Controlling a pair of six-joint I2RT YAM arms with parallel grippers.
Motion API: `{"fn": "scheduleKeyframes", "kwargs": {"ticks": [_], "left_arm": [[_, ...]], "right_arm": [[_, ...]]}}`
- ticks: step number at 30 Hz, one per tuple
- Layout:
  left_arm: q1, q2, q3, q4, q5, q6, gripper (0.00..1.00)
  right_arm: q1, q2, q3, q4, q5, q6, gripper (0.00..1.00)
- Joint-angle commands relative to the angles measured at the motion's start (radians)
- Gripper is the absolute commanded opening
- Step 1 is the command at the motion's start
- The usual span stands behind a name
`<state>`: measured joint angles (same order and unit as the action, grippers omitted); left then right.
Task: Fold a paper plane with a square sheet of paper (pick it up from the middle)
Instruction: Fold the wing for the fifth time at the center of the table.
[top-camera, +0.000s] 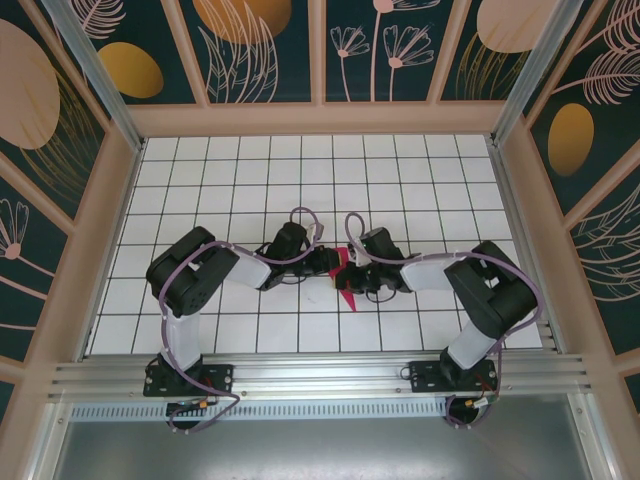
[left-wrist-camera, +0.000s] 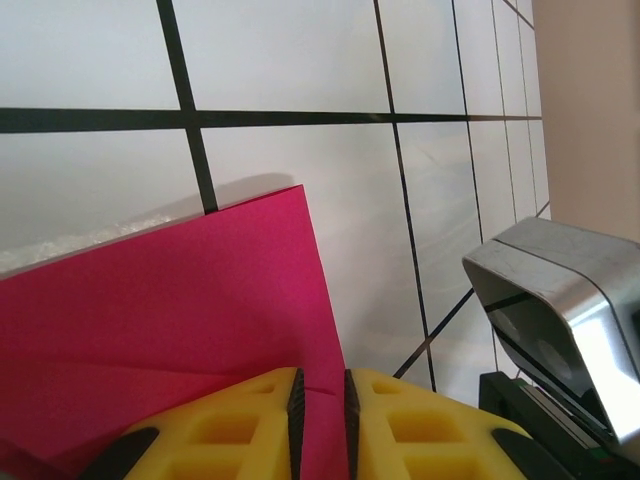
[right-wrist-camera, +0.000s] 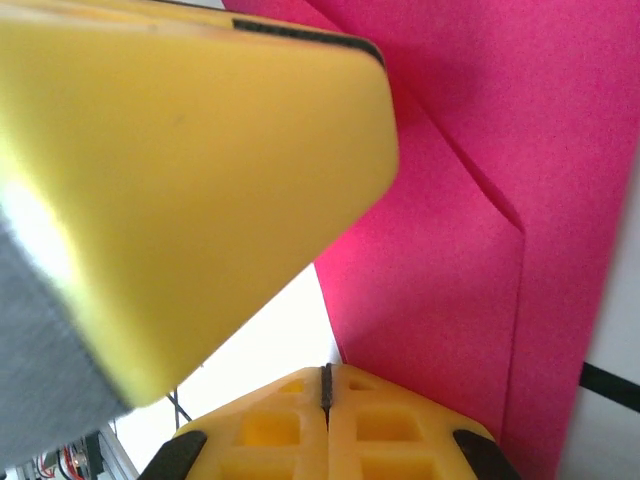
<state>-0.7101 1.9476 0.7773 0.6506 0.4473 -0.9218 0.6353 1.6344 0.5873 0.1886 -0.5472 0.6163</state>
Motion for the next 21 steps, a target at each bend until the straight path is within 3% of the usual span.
{"fn": "scheduleKeyframes", "kwargs": {"ticks": [1,21], "left_arm": [[0.002,0.039,0.0,-0.11,-0.078,0.033,0.2],[0.001,0.061,0.019,-0.141,-0.105,0.037,0.18]], "right_arm": [[-0.005,-0.034,-0.075,-0.086,-0.031,0.007,0.08],[0.002,-0.16,-0.211,-0.103,-0.048,0.022,0.09]]}}
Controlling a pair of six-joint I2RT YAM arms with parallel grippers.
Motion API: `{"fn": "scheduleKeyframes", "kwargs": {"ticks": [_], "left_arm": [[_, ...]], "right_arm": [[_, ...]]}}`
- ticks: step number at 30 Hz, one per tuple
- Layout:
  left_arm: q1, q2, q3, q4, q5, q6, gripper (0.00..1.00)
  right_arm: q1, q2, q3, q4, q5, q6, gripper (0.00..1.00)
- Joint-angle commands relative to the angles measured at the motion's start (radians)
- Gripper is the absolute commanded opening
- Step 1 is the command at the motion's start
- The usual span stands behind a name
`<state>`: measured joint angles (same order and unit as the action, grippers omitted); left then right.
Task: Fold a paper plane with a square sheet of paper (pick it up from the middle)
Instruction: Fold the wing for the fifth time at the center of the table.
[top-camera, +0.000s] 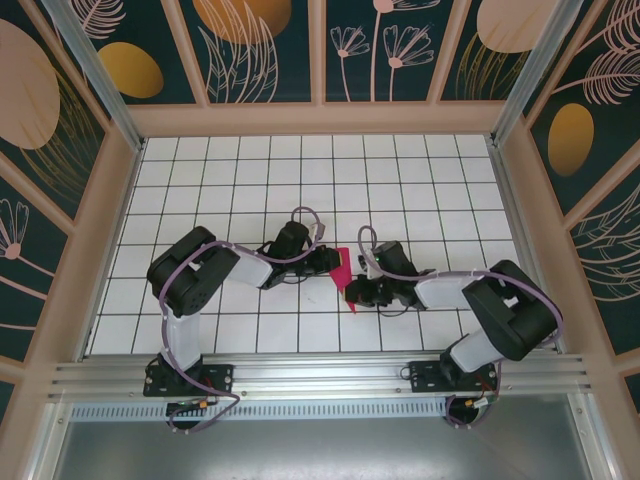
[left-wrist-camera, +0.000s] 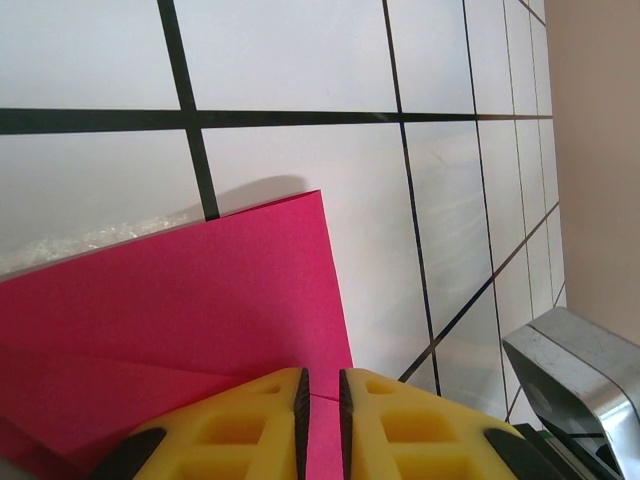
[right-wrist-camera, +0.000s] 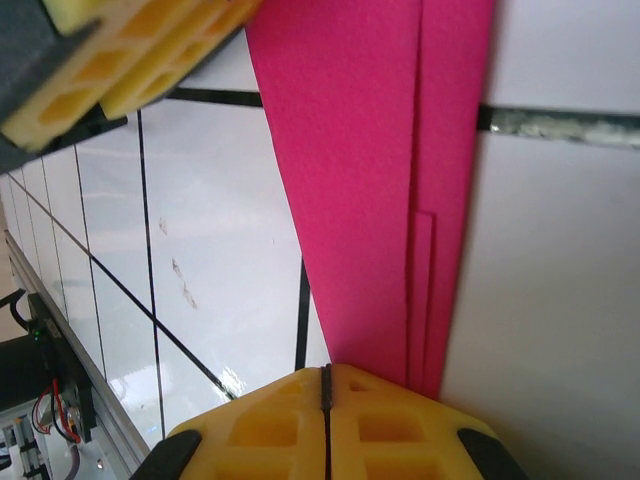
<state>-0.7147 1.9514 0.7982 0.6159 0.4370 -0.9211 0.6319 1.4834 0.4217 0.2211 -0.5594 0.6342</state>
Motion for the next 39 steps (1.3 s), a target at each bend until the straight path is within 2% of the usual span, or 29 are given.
{"fn": "scheduleKeyframes", "kwargs": {"ticks": [1,14,20,27,33,34,35,37,39], "left_arm": [[0.006,0.058,-0.001,-0.107,-0.096,0.034,0.18],[0.007,0.063,0.011,-0.125,-0.095,0.037,0.18],[0.007,0.066,0.019,-0.129,-0.093,0.042,0.18],[0.006,0.046,0.01,-0.115,-0.079,0.044,0.19],[0.006,-0.099,0.032,-0.152,-0.062,0.031,0.28],[0.007,-0.135,0.047,-0.168,-0.061,0.029,0.33],[0.007,-0.173,0.062,-0.193,-0.069,0.031,0.39],[0.007,-0.23,0.074,-0.206,-0.075,0.035,0.42],[0.007,-0.318,0.067,-0.242,-0.128,0.03,0.46]], "right_arm": [[0.005,-0.012,-0.048,-0.14,-0.036,0.005,0.1],[0.007,-0.077,-0.152,-0.141,-0.084,0.002,0.11],[0.007,-0.159,-0.229,-0.146,-0.103,0.029,0.11],[0.003,-0.251,-0.207,-0.246,-0.034,0.019,0.11],[-0.025,-0.387,-0.089,-0.322,0.088,0.009,0.15],[-0.039,-0.398,-0.072,-0.331,0.12,0.008,0.19],[-0.056,-0.403,-0.06,-0.333,0.139,0.007,0.19],[-0.079,-0.395,-0.045,-0.319,0.148,0.001,0.21],[-0.115,-0.374,-0.026,-0.295,0.144,-0.004,0.2]]}}
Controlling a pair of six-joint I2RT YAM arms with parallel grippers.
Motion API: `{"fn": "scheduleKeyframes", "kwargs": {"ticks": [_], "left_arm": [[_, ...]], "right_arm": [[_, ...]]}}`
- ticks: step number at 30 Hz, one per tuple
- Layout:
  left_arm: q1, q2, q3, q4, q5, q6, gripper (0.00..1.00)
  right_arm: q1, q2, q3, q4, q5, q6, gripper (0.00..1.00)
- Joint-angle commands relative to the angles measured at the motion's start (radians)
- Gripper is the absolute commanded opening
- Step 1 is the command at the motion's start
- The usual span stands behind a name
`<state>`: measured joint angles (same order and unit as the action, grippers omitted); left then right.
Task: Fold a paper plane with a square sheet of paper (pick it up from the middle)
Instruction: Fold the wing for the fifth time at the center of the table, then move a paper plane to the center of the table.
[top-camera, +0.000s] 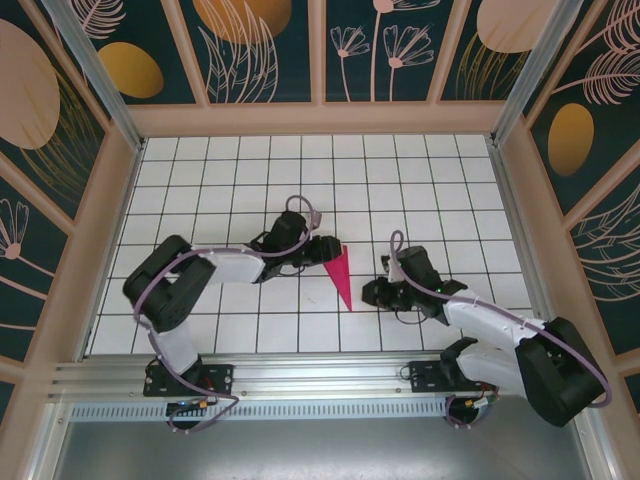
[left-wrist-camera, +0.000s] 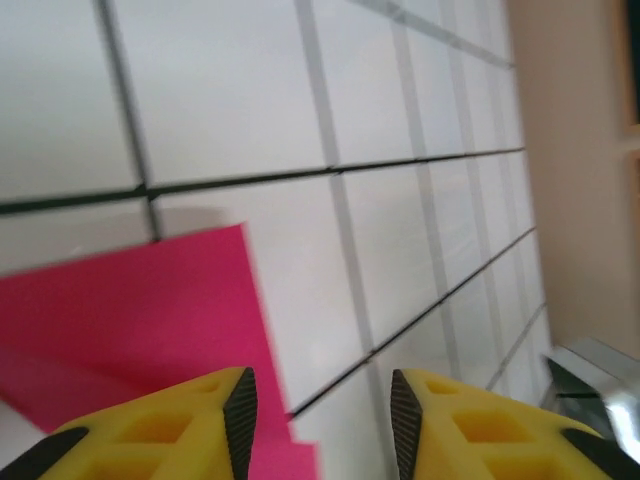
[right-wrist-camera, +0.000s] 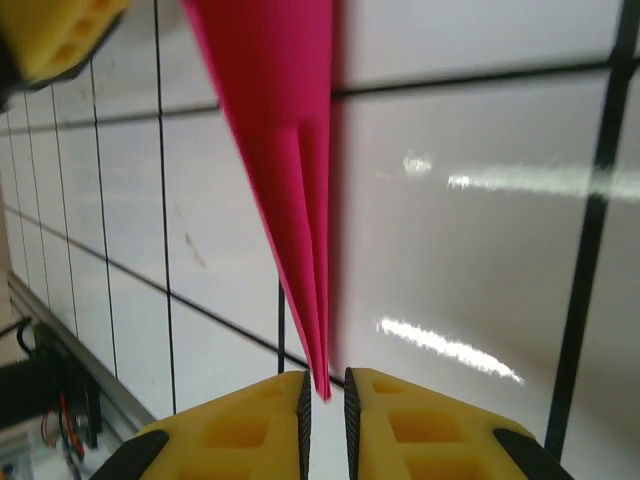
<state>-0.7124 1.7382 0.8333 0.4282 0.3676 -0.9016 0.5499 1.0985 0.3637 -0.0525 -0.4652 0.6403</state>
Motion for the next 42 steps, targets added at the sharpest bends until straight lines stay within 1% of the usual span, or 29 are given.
{"fn": "scheduleKeyframes", "kwargs": {"ticks": [1,3,5,9,10,11,14,15,17,19,23,26,29,33,36,39,42], "left_arm": [[0.004,-0.134,0.024,-0.074,-0.085,0.008,0.47],[0.006,-0.177,0.005,-0.116,-0.137,0.012,0.47],[0.005,-0.218,-0.038,-0.144,-0.196,-0.014,0.49],[0.004,-0.248,-0.096,-0.17,-0.226,-0.068,0.51],[0.003,-0.246,-0.091,-0.199,-0.228,-0.083,0.51],[-0.005,-0.241,-0.068,-0.266,-0.254,-0.095,0.5],[-0.048,-0.21,0.031,-0.455,-0.376,-0.071,0.51],[-0.058,-0.196,0.054,-0.486,-0.397,-0.072,0.51],[-0.081,-0.169,0.093,-0.521,-0.428,-0.068,0.56],[-0.096,-0.132,0.128,-0.53,-0.423,-0.071,0.56],[-0.131,-0.032,0.253,-0.626,-0.47,-0.063,0.61],[-0.154,0.043,0.319,-0.652,-0.466,-0.069,0.63],[-0.167,0.1,0.367,-0.684,-0.486,-0.084,0.66],[-0.173,0.157,0.411,-0.707,-0.471,-0.068,0.67],[-0.174,0.157,0.409,-0.742,-0.509,-0.071,0.67],[-0.174,0.118,0.374,-0.733,-0.526,-0.079,0.66],[-0.173,0.064,0.329,-0.725,-0.554,-0.092,0.64]], "right_arm": [[-0.039,0.023,0.041,-0.006,0.055,-0.008,0.2],[-0.047,0.049,0.055,0.017,0.063,-0.006,0.21],[-0.052,0.074,0.066,0.033,0.086,-0.002,0.23],[-0.077,0.113,0.085,0.052,0.105,-0.006,0.25],[-0.082,0.121,0.088,0.06,0.106,-0.004,0.25],[-0.084,0.129,0.09,0.069,0.107,-0.001,0.26],[-0.084,0.142,0.089,0.086,0.12,0.008,0.3],[-0.086,0.146,0.086,0.092,0.122,0.01,0.31],[-0.087,0.15,0.079,0.107,0.123,0.017,0.31],[-0.088,0.152,0.071,0.114,0.127,0.023,0.31],[-0.092,0.143,0.058,0.122,0.132,0.029,0.33],[-0.093,0.143,0.052,0.128,0.122,0.03,0.33],[-0.092,0.145,0.039,0.15,0.114,0.038,0.34],[-0.092,0.161,0.044,0.157,0.098,0.035,0.35],[-0.092,0.182,0.051,0.187,0.043,0.032,0.35],[-0.087,0.196,0.048,0.248,0.009,0.047,0.36],[-0.08,0.23,0.059,0.32,-0.064,0.056,0.37]]}}
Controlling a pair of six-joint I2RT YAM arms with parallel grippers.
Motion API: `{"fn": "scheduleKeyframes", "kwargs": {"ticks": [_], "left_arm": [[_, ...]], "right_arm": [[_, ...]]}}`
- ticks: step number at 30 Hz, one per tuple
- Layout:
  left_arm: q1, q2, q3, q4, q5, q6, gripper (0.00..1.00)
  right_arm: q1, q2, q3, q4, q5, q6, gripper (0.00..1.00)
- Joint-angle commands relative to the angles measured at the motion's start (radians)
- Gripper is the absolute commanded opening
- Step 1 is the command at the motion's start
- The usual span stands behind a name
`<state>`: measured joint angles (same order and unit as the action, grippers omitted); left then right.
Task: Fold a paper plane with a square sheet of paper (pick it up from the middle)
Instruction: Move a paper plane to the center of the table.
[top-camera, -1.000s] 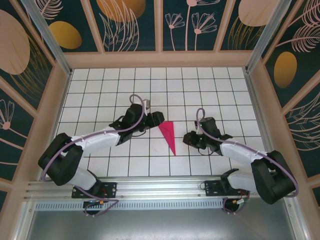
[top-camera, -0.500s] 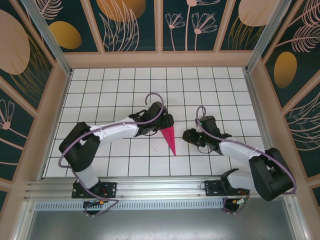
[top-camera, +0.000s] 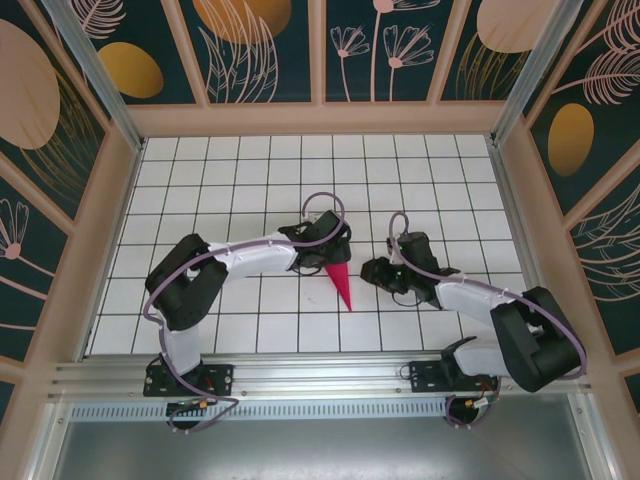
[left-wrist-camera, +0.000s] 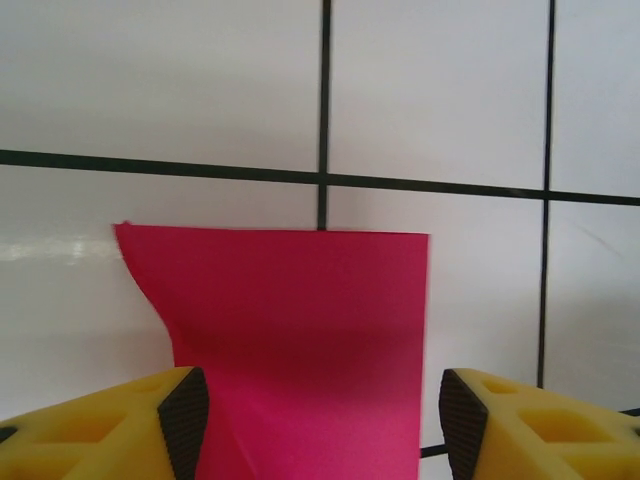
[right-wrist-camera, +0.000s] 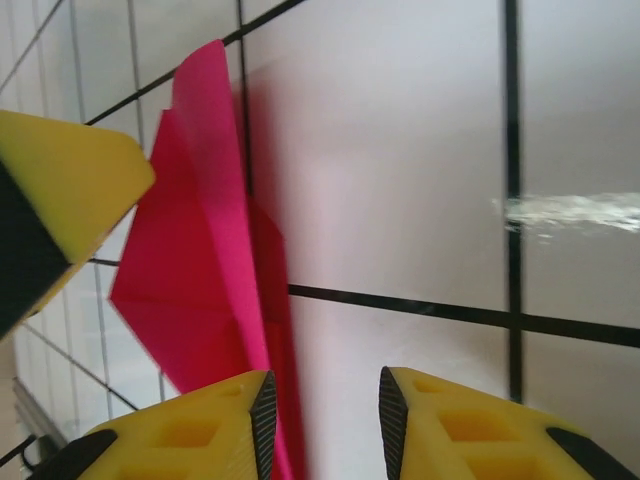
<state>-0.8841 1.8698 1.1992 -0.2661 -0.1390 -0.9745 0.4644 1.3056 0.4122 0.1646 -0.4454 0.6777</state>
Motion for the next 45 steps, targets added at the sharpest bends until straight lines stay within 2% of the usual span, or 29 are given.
{"fn": "scheduleKeyframes", "kwargs": {"ticks": [1,5,7,12,15,32,41,45], "left_arm": [[-0.002,-0.088,-0.057,-0.019,-0.054,-0.026,0.64],[-0.003,-0.179,-0.139,0.043,-0.069,-0.047,0.63],[-0.002,-0.228,-0.175,0.066,-0.085,-0.061,0.62],[-0.002,-0.339,-0.261,0.079,-0.14,-0.086,0.63],[-0.003,-0.384,-0.288,0.076,-0.165,-0.088,0.64],[0.0,-0.434,-0.316,0.054,-0.232,-0.097,0.64],[-0.001,-0.514,-0.375,0.048,-0.294,-0.116,0.65],[0.003,-0.563,-0.411,0.044,-0.339,-0.126,0.65]], "right_arm": [[0.01,0.041,0.023,0.108,-0.089,0.016,0.39],[0.057,0.112,0.083,0.064,-0.045,-0.013,0.4],[0.074,0.141,0.099,0.079,-0.071,-0.024,0.4],[0.113,0.194,0.141,0.047,-0.035,-0.051,0.42],[0.129,0.222,0.156,0.057,-0.068,-0.07,0.42],[0.282,0.309,0.304,-0.142,0.136,-0.13,0.3],[0.382,0.352,0.472,-0.345,0.39,-0.132,0.06],[0.383,0.386,0.59,-0.494,0.602,-0.112,0.05]]}}
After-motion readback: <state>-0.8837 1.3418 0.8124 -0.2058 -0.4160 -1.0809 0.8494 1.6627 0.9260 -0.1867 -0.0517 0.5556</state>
